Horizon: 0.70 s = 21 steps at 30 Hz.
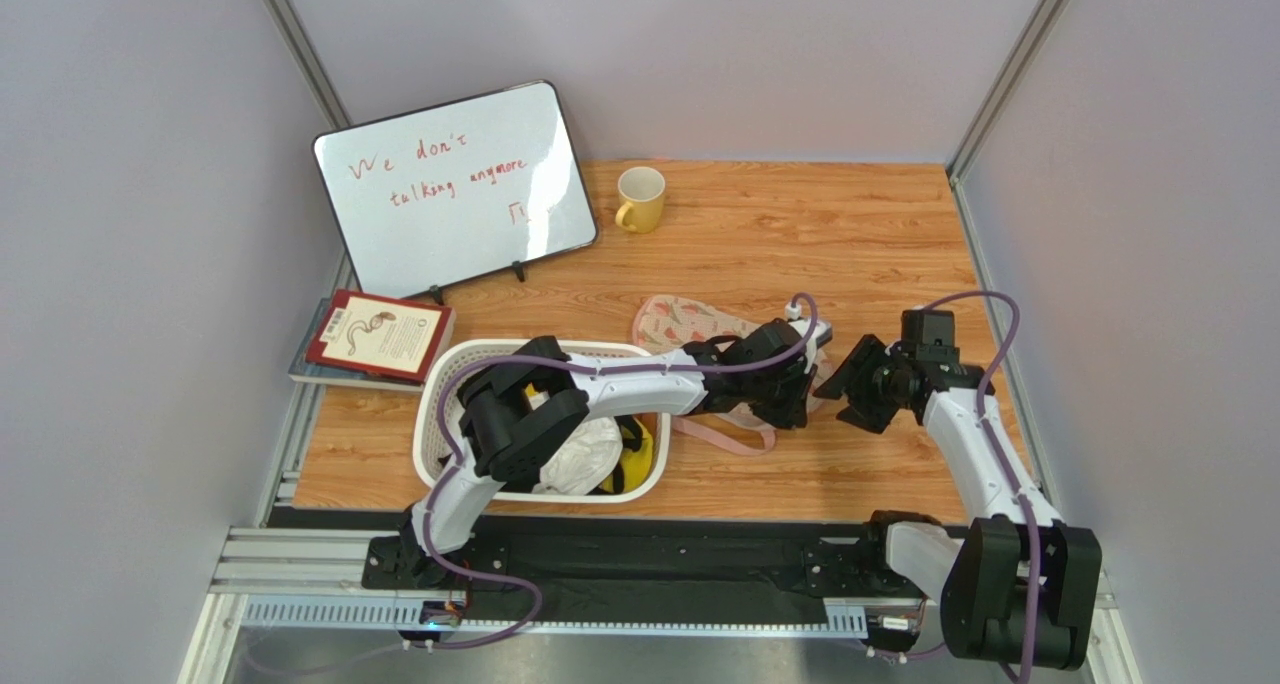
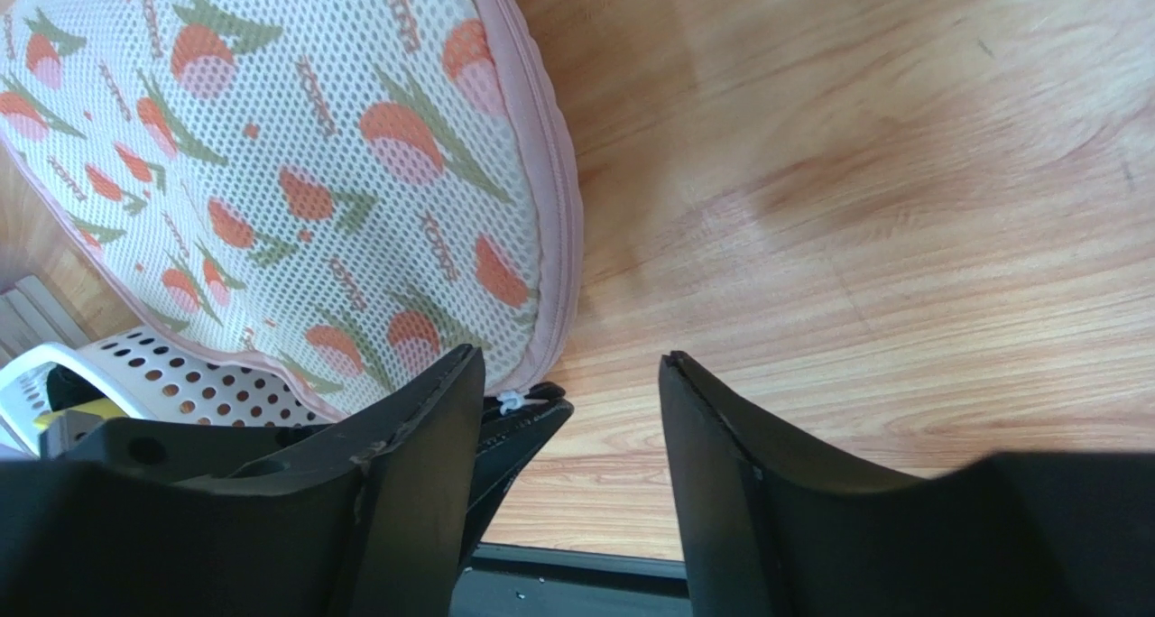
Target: Place the bra in the laundry bag and zip it closed
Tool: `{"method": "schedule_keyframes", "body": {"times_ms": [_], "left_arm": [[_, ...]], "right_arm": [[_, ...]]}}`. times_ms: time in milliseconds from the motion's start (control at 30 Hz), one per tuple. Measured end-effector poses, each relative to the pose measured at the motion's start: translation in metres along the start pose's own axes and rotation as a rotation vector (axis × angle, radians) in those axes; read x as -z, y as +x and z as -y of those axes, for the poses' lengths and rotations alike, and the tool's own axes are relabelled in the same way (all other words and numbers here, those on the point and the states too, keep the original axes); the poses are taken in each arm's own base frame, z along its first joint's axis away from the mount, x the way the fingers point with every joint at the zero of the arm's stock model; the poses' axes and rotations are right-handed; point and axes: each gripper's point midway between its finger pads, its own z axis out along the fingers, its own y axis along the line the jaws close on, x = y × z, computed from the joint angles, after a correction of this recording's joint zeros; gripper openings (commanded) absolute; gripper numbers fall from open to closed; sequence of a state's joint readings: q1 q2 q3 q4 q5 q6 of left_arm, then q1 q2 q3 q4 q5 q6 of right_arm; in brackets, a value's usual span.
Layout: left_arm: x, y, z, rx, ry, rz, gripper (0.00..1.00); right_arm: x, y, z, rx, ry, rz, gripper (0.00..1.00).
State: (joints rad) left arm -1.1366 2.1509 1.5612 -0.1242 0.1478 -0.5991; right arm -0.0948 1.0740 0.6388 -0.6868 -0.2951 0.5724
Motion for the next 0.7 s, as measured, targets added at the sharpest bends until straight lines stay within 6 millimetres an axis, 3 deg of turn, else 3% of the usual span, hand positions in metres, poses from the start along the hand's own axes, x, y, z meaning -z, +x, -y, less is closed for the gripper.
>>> {"method": "schedule_keyframes", "body": {"times_ms": [133,233,467,533,633,700], "left_arm": [[0.0,0.0,0.0,0.0,0.0,-0.001,0.0],[0.001,0.0,0.002,0.0,0.005,-0.006,0.0],[0.001,0.0,0.002,0.001,0.007,-0.011,0.0],[0.001,0.001,0.003,0.001,0.01,-0.012,0.0],[0.001,0.001,0.003,0.001,0.014,-0.012,0.0],[0.001,0.0,0.003,0.0,0.014,-0.01,0.0]], "right_arm": [[-0.003,0.009,0.002,-0.029,-0.013,-0.019,0.4],[-0.008,0.016,0.004,-0.064,-0.025,-0.03,0.36],[-0.018,0.013,0.0,-0.123,-0.058,-0.012,0.31],[-0.021,0.011,-0.001,-0.136,-0.065,-0.008,0.14],[-0.024,0.009,-0.004,-0.157,-0.075,-0.002,0.01],[-0.025,0.008,-0.004,-0.174,-0.075,-0.001,0.0]]}}
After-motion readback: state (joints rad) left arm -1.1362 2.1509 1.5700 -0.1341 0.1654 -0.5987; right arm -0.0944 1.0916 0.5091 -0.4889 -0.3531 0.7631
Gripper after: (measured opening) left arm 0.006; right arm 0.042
